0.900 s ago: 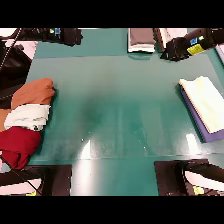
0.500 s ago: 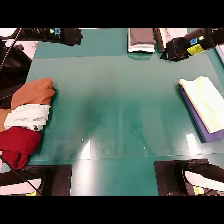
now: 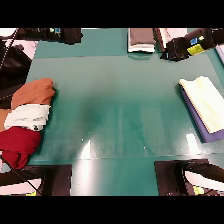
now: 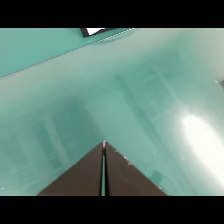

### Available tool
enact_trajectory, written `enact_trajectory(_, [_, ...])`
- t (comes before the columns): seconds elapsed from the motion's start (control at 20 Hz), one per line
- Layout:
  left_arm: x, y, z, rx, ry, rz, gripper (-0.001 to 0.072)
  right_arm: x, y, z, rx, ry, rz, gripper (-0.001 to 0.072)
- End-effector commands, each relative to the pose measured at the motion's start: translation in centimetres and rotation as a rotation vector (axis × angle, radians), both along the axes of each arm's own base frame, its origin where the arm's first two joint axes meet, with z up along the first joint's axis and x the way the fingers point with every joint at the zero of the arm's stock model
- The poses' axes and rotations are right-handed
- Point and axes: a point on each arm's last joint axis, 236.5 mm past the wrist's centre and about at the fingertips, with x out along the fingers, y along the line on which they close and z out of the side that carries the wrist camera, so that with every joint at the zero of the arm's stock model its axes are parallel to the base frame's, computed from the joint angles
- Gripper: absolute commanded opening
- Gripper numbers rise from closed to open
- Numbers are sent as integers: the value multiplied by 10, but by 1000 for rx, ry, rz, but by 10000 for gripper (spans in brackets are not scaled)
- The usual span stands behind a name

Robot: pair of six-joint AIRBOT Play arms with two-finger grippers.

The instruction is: Fold the shirts.

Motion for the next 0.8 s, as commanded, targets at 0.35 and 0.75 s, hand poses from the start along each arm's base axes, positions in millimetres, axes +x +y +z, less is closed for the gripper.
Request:
enact_trajectory(0.35, [47,189,-90,440,182,438,616,0,1,0,1,-1,1,18])
enact_trajectory(0.75, [-14,299,-305,505,653,578,616,0,0,-1,0,2,0,18])
